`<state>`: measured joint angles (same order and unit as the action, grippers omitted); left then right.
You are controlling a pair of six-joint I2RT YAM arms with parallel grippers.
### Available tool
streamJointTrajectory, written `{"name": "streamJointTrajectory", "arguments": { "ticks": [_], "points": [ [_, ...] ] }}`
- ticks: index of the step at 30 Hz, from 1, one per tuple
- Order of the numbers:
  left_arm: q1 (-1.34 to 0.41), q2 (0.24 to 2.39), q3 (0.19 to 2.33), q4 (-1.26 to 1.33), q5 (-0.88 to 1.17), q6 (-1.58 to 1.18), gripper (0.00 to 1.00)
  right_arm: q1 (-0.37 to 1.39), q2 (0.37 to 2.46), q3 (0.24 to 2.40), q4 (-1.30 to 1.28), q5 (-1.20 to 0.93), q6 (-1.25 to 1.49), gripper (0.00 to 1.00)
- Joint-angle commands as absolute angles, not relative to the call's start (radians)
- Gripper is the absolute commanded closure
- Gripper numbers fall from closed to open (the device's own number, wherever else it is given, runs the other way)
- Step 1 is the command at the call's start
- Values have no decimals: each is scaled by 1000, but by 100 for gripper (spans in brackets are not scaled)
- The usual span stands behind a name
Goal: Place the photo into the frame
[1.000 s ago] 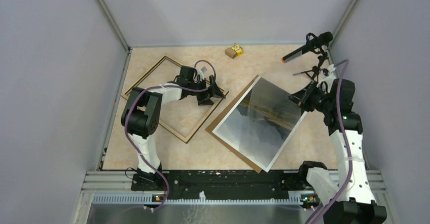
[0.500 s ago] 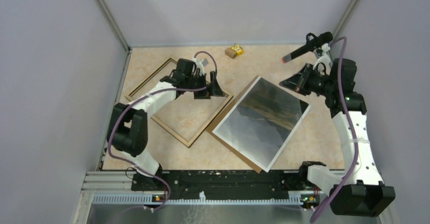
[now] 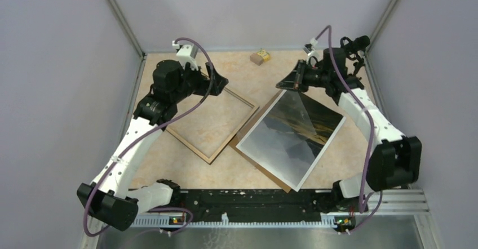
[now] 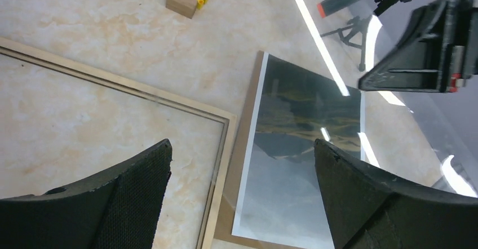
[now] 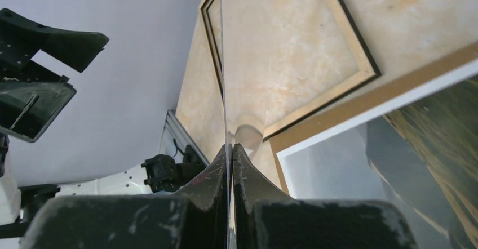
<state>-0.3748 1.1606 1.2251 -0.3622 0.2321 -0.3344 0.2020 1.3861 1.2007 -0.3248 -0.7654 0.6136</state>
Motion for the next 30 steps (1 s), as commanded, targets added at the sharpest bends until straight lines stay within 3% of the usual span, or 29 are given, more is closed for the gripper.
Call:
{"name": "streamJointTrajectory", "arguments": {
  "ticks": [1,9,17,20,25,30],
  "points": [
    [-374,1163,1236,-348,208,-308,2,283,1504,1333,-145,-824,675,100],
    [-358,1162,1186,-405,181,-375,2,318,1678,1392,60,-936,826,100],
    [-34,1029,950,-244,556,-687,2,282,1626,1308,154,-982,886,100],
    [34,1035,827,-96,715,-825,2,259,1592,1261,202,-993,925,100],
    [75,1066,584,447,920,-1119,2,246,1547,1237,233,-998,954,100],
    [72,1106,532,578,983,-1160,2,244,1526,1239,265,-1002,993,100]
  ]
}}
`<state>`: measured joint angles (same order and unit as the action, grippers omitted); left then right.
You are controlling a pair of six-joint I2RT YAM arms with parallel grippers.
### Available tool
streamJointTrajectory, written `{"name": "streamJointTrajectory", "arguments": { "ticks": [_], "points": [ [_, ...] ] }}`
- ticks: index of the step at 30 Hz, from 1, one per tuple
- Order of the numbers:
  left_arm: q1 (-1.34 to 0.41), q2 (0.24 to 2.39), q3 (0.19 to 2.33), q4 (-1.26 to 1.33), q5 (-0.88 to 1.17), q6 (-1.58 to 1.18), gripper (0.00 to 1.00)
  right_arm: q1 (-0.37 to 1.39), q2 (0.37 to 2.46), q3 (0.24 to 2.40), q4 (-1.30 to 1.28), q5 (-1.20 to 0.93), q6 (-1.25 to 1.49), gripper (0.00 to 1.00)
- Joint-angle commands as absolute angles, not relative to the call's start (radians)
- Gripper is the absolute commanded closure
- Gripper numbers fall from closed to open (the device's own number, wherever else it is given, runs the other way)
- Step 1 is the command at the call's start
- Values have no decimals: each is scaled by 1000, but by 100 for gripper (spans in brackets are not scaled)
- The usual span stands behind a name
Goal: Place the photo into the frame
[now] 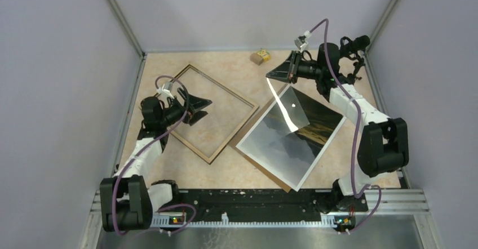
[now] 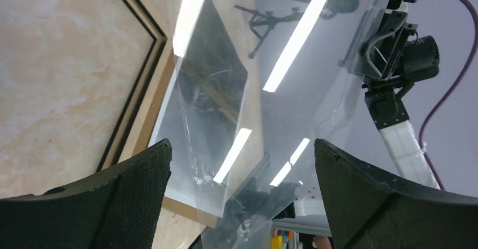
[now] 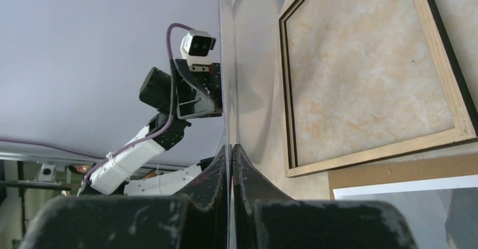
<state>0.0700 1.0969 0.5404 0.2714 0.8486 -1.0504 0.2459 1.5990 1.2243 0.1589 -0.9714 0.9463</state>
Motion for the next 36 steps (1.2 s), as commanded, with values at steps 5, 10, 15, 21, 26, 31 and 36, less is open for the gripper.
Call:
{"name": "streamJointTrajectory", "arguments": {
  "ticks": [5,10,15,21,26,31,36],
  "points": [
    [60,1140,475,682,987,-1178,2,244,1503,1240,298,-1011,1034,100],
    [56,1191,464,873,1041,-1256,3,242,1483,1250,300,-1020,1047,100],
    [46,1214,450,1040,1052,-1334,12,242,1471,1245,334,-1023,1084,100],
    [43,1273,446,1233,1057,-1464,27,240,1465,1242,386,-1028,1138,100],
    [42,1331,449,1485,1055,-1637,39,231,1459,1243,386,-1026,1148,100],
    [30,1349,451,1594,1040,-1735,52,230,1461,1233,409,-1017,1169,100],
    [24,1327,456,1597,1026,-1742,61,230,1466,1225,427,-1001,1186,100]
  ]
}}
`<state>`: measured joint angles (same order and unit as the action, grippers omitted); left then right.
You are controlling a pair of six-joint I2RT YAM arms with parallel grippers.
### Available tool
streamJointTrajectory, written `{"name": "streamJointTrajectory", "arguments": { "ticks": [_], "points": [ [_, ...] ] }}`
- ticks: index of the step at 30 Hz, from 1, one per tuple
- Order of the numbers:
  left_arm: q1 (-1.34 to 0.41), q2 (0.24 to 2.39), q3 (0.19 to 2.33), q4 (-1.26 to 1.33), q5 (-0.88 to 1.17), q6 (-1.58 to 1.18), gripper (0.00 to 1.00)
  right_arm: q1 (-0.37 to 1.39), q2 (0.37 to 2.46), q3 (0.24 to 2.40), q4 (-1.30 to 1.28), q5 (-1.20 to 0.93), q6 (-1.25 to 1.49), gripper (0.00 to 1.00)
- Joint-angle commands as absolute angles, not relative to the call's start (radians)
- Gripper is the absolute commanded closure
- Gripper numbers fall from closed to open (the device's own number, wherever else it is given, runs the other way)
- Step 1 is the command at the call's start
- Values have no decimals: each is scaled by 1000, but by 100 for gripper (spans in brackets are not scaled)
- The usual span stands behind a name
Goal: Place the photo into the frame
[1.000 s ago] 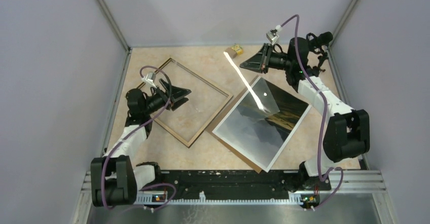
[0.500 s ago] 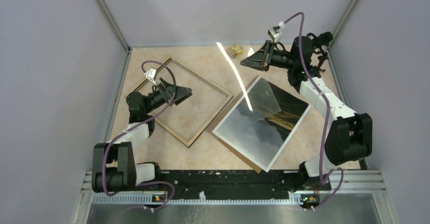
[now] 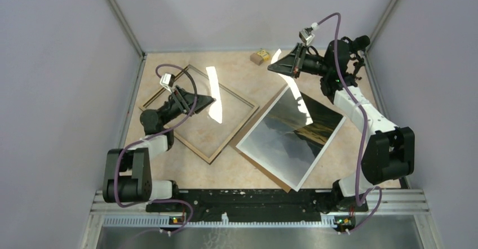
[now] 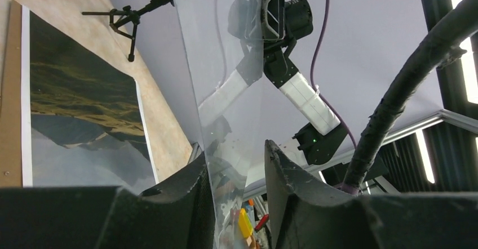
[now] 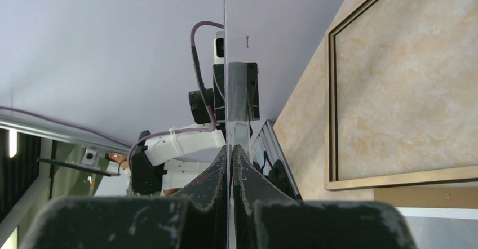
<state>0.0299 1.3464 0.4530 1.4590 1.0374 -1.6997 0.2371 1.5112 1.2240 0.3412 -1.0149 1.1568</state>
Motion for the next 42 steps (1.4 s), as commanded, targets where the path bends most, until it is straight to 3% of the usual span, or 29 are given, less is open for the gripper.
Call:
{"name": "streamJointTrajectory", "arguments": {
  "ticks": [1,4,9,10,16,23,28,36,42],
  "points": [
    [22,1322,456,1591,1023,-1742,61,230,1467,1221,438,-999,1195,100],
    [21,1303,461,1552,1020,-1726,69,230,1472,1212,447,-990,1200,100],
    [23,1260,489,1368,1026,-1637,93,229,1483,1208,370,-970,1145,100],
    [22,1252,497,1317,1030,-1611,99,230,1488,1214,335,-963,1115,95],
    [47,1217,550,1004,1018,-1462,100,229,1528,1323,-85,-854,801,56],
    [118,1275,575,886,956,-1415,100,205,1582,1497,-549,-484,417,31],
    [153,1404,604,913,915,-1377,100,204,1534,1498,-646,-267,286,28],
    [188,1665,674,1053,867,-1362,100,204,1437,1361,-570,-356,273,28],
    [203,1704,603,1132,799,-1359,100,204,1419,1338,-539,-404,284,28]
  ]
}}
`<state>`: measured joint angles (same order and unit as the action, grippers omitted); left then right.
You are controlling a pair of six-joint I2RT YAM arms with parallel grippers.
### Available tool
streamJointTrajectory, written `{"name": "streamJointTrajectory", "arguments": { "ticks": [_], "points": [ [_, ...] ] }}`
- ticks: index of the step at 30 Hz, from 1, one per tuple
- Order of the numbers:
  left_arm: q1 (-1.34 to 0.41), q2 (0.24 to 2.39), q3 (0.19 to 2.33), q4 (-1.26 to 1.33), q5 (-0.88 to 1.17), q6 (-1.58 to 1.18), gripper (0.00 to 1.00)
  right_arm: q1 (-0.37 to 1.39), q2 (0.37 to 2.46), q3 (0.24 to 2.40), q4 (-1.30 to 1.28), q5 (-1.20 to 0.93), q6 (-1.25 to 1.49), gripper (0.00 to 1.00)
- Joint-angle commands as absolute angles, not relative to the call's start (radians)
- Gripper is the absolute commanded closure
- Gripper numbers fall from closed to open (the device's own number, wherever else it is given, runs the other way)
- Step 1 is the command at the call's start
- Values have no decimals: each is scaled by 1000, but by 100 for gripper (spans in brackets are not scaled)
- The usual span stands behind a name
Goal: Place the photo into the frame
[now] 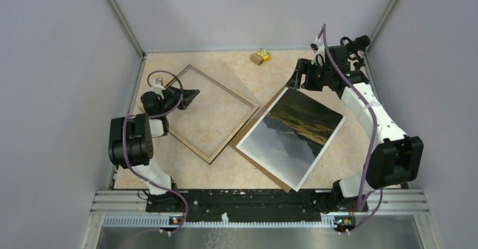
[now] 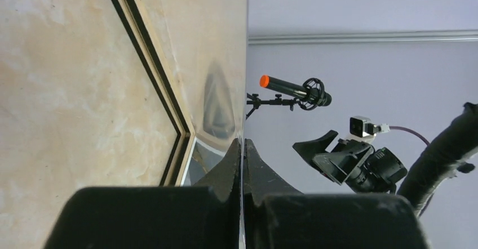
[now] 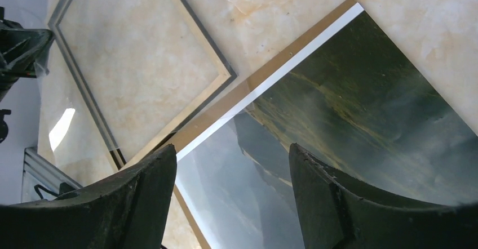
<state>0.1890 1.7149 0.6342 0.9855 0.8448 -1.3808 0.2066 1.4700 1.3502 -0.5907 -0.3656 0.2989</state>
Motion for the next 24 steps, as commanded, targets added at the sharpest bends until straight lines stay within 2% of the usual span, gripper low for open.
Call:
{"name": "streamJointTrajectory", "arguments": {
  "ticks": [1,7,12,14,15,16,21,24],
  "points": [
    [205,1697,581,1127,788,-1346,100,204,1417,1334,-533,-414,286,28],
    [256,1616,415,1105,735,-1270,100,204,1397,1304,-507,-439,287,26],
    [300,1594,352,1107,733,-1234,100,205,1377,1273,-463,-478,290,19],
    [307,1607,318,1154,712,-1259,100,204,1379,1270,-459,-479,290,13],
    [312,1620,304,1191,708,-1276,100,205,1381,1271,-460,-479,290,5],
    [315,1639,298,1226,716,-1290,100,204,1381,1270,-462,-479,289,2],
    [332,1703,251,1375,720,-1344,100,204,1377,1269,-460,-474,288,1],
    [348,1696,232,1372,714,-1335,100,204,1381,1268,-458,-474,288,1]
  ]
}}
